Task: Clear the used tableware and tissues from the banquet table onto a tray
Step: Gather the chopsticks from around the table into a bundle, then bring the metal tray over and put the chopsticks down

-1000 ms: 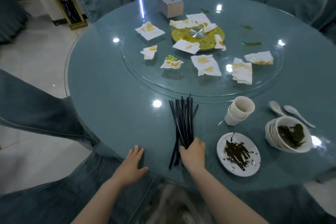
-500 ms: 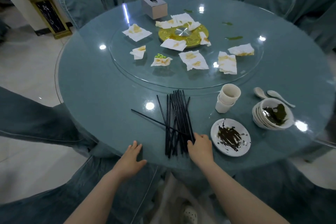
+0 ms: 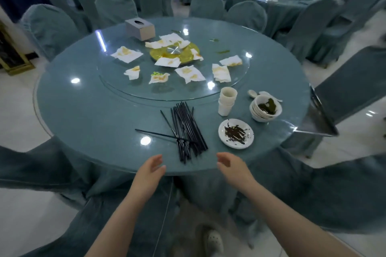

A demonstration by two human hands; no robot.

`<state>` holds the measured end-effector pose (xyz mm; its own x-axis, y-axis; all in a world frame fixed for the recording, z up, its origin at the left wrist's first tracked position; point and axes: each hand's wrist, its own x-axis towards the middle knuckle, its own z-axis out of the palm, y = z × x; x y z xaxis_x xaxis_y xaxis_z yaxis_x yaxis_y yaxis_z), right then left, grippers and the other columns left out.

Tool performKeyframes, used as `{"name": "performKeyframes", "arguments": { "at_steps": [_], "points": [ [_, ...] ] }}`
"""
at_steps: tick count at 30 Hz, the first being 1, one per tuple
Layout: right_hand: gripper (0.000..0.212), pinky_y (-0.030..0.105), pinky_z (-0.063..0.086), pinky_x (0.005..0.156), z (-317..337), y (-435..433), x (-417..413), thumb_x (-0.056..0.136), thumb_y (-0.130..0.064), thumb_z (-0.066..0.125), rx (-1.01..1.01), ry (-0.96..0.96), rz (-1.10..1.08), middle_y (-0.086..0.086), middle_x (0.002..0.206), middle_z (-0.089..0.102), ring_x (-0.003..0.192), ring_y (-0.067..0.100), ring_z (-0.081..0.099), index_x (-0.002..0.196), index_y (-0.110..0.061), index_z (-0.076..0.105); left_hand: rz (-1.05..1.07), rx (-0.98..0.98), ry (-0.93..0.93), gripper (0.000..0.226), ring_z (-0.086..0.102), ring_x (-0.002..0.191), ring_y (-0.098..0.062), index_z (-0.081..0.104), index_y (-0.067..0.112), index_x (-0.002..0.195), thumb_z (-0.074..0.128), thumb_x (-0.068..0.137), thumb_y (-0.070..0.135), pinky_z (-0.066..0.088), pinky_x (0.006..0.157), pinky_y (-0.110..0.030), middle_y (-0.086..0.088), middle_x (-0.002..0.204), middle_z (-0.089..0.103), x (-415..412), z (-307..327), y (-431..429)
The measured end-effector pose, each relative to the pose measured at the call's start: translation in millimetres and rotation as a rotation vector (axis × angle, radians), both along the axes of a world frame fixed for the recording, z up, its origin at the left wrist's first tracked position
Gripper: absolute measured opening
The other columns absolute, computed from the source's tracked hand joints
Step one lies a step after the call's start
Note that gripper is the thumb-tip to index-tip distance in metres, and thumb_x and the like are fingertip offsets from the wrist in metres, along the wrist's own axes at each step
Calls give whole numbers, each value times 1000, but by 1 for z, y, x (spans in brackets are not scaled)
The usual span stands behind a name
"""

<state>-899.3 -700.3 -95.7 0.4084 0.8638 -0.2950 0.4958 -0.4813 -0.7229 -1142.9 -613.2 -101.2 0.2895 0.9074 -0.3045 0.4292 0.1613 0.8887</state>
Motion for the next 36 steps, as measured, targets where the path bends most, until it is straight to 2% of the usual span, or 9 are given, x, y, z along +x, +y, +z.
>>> {"name": "performKeyframes", "arguments": {
  "at_steps": [6, 8, 13, 18, 20, 23, 28, 33, 36],
  "points": [
    [21, 19, 45, 89, 50, -94, 31, 90, -14, 62, 221, 59, -252, -10, 102, 70, 92, -2, 63, 105, -28, 64, -176, -29, -176, 29, 61, 108, -14, 54, 23, 124, 52, 97, 12, 45, 100, -36, 9, 109, 67, 54, 49, -43],
    [21, 20, 48, 86, 68, -128, 46, 90, -14, 63, 282, 78, -318, -12, 96, 71, 90, -3, 64, 99, -33, 63, -252, -29, -219, 27, 64, 101, -11, 55, 24, 120, 52, 97, 11, 47, 90, -29, 10, 104, 70, 82, 64, -62],
    [19, 32, 51, 87, 104, -211, 99, 92, -15, 61, 384, 99, -462, -7, 95, 73, 95, 13, 67, 105, -28, 64, -450, -48, -291, 28, 69, 85, -3, 57, 32, 110, 51, 97, 9, 49, 68, -12, 15, 91, 74, 158, 94, -114],
    [20, 21, 49, 73, 129, -305, 172, 95, -13, 54, 496, 100, -622, -13, 89, 74, 84, 6, 69, 107, -27, 64, -621, -115, -377, 27, 70, 91, -11, 58, 31, 111, 49, 97, 8, 52, 74, -20, 8, 96, 75, 265, 119, -186],
    [21, 24, 51, 75, 138, -342, 208, 96, -11, 53, 513, 83, -679, -11, 88, 75, 85, 9, 69, 105, -27, 63, -661, -138, -415, 26, 70, 94, -16, 58, 27, 114, 48, 98, 10, 51, 82, -29, 5, 97, 75, 311, 128, -220],
    [21, 29, 53, 79, 150, -392, 263, 97, -15, 53, 532, 42, -709, -13, 91, 74, 87, 9, 69, 104, -32, 63, -686, -176, -512, 25, 70, 95, -22, 59, 22, 115, 48, 98, 8, 52, 87, -35, -1, 99, 75, 376, 136, -267],
    [20, 26, 50, 76, 146, -454, 345, 96, -18, 55, 510, 49, -762, -15, 92, 73, 86, 6, 70, 104, -34, 63, -681, -210, -564, 27, 69, 92, -22, 58, 15, 120, 45, 98, 5, 55, 84, -32, -6, 102, 73, 463, 144, -327],
    [20, 24, 50, 72, 128, -469, 424, 95, -17, 55, 447, 155, -782, -13, 92, 74, 84, 6, 70, 110, -28, 63, -610, -250, -522, 27, 71, 89, -18, 58, 15, 121, 46, 98, 7, 56, 79, -27, -3, 99, 74, 536, 136, -340],
    [19, 27, 52, 74, 116, -457, 478, 95, -16, 56, 411, 215, -801, -9, 91, 75, 87, 12, 71, 109, -27, 64, -537, -284, -516, 25, 72, 85, -17, 60, 15, 116, 45, 98, 6, 53, 82, -30, -3, 96, 74, 587, 127, -328]
  ]
}}
